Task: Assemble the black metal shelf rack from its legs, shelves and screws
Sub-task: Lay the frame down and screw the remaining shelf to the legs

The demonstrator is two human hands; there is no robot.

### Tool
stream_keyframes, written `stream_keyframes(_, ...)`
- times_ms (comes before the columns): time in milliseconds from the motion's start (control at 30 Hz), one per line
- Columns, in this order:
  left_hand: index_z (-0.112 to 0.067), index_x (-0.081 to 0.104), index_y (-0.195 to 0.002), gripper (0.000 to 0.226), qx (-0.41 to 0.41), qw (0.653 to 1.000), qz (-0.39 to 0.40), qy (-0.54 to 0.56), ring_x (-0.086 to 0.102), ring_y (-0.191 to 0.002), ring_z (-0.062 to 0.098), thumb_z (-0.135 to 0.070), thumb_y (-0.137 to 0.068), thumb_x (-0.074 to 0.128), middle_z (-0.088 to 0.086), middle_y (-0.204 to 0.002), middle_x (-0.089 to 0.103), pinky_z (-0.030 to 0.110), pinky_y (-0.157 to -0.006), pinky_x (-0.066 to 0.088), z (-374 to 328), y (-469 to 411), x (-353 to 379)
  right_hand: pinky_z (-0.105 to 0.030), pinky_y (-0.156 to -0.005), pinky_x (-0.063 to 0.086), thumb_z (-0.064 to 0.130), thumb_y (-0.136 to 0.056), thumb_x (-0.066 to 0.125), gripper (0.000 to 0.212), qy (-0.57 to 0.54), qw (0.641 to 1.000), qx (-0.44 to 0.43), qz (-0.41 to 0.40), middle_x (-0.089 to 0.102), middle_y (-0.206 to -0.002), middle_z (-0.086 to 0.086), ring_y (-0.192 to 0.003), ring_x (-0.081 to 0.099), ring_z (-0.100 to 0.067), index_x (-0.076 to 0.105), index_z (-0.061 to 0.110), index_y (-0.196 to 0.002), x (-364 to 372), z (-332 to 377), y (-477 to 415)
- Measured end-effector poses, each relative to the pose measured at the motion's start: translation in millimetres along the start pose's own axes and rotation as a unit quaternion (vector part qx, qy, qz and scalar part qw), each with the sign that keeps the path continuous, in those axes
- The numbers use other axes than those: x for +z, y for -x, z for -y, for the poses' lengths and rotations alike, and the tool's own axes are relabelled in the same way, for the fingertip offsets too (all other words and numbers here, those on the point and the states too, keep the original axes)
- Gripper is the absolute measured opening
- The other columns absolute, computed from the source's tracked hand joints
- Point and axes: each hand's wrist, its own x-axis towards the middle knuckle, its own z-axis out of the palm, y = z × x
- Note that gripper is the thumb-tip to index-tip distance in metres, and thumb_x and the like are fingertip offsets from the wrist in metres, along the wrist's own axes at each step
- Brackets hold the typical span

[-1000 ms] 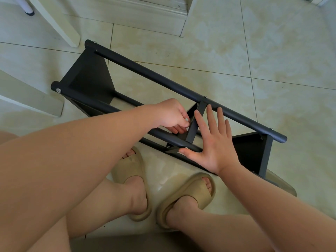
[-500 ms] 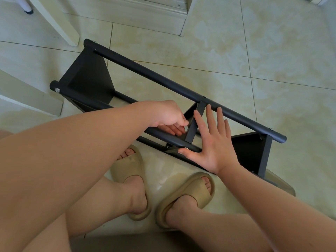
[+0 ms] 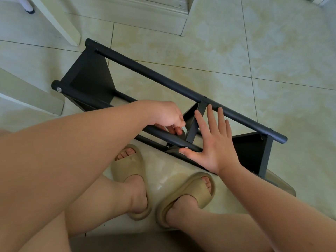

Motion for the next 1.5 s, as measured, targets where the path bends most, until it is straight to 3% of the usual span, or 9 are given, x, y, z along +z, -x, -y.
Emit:
stream_keyframes(267,-0.024,0.068,-0.085,0.021,0.01,0.998,0.008,-0.058,0.066,-0.08,0.005,-0.026,-0.102,0.056,-0.016,-0.076,0.075,0.024,-0.07,0.043,5,0,-2,-0.06,-0.124,0.005,0.096,-0.074,0.023,0.113,-0.004,1.0,-0.003,-0.006,-0.013,-0.169,-0.008,-0.153,-0.019,-0.036,-0.002,0.029,-0.162,2,-1,0)
stream_keyframes(467,-0.029,0.07,-0.081,0.022,0.017,0.992,-0.001,-0.129,0.063,-0.101,0.021,-0.028,-0.099,0.058,-0.003,-0.1,0.072,0.036,-0.097,0.046,8,-2,-2,-0.06,-0.124,0.006,0.096,-0.074,0.021,0.113,-0.003,1.0,-0.004,-0.008,-0.013,-0.169,-0.009,-0.154,-0.018,-0.036,-0.002,0.029,-0.162,2,-1,0)
stream_keyframes(667,-0.036,0.062,-0.074,0.026,0.024,0.987,0.018,-0.16,0.052,-0.079,0.008,-0.027,-0.098,0.06,-0.016,-0.081,0.058,0.03,-0.081,0.038,9,-5,-2,-0.059,-0.124,0.005,0.096,-0.073,0.022,0.114,0.002,1.0,-0.002,-0.006,-0.013,-0.169,-0.009,-0.153,-0.018,-0.036,-0.001,0.029,-0.162,2,-1,0)
stream_keyframes(900,-0.036,0.059,-0.074,0.027,0.034,0.98,0.044,-0.193,0.051,-0.077,0.006,-0.024,-0.098,0.058,-0.016,-0.082,0.057,0.025,-0.071,0.036,8,-7,-2,-0.059,-0.124,0.004,0.095,-0.074,0.024,0.113,0.003,1.0,-0.002,-0.005,-0.014,-0.169,-0.008,-0.153,-0.018,-0.036,-0.002,0.029,-0.162,2,-1,0)
stream_keyframes(1033,-0.036,0.06,-0.074,0.028,0.036,0.979,0.057,-0.193,0.051,-0.077,0.007,-0.022,-0.098,0.058,-0.014,-0.082,0.057,0.028,-0.077,0.037,8,-7,-2,-0.058,-0.124,0.002,0.095,-0.073,0.026,0.114,0.002,1.0,-0.001,-0.002,-0.015,-0.169,-0.008,-0.153,-0.02,-0.036,-0.003,0.029,-0.162,2,0,0)
stream_keyframes(1167,-0.018,0.073,-0.093,0.02,0.035,0.972,0.067,-0.223,0.054,-0.079,0.01,-0.02,-0.098,0.054,-0.003,-0.09,0.065,0.023,-0.071,0.04,2,-2,-2,-0.058,-0.124,0.003,0.094,-0.074,0.028,0.113,-0.002,1.0,-0.002,-0.007,-0.013,-0.169,-0.008,-0.154,-0.018,-0.036,-0.001,0.029,-0.162,3,-3,-1)
stream_keyframes(1267,-0.006,0.071,-0.101,0.024,0.012,0.966,0.026,-0.259,0.056,-0.081,0.02,-0.021,-0.096,0.053,0.007,-0.089,0.062,0.028,-0.074,0.044,1,-4,-1,-0.059,-0.124,0.004,0.095,-0.074,0.028,0.113,-0.005,1.0,-0.005,-0.014,-0.012,-0.169,-0.007,-0.154,-0.017,-0.035,0.0,0.029,-0.162,5,-5,-3)
stream_keyframes(1400,-0.015,0.051,-0.071,0.024,-0.024,0.95,-0.094,-0.296,0.047,-0.061,0.014,-0.015,-0.095,0.05,-0.001,-0.07,0.049,0.026,-0.054,0.037,0,6,2,-0.059,-0.123,-0.003,0.099,-0.07,0.022,0.115,-0.028,1.0,-0.007,-0.001,-0.02,-0.168,-0.001,-0.152,-0.026,-0.03,-0.007,0.035,-0.161,7,-10,-8)
stream_keyframes(1500,-0.009,0.059,-0.074,0.018,-0.031,0.949,-0.105,-0.296,0.055,-0.06,0.018,-0.008,-0.091,0.052,0.006,-0.068,0.058,0.03,-0.058,0.041,5,15,11,-0.055,-0.122,-0.01,0.099,-0.069,0.027,0.114,-0.047,0.999,-0.006,0.017,-0.029,-0.165,0.003,-0.149,-0.034,-0.025,-0.015,0.042,-0.158,5,-12,-11)
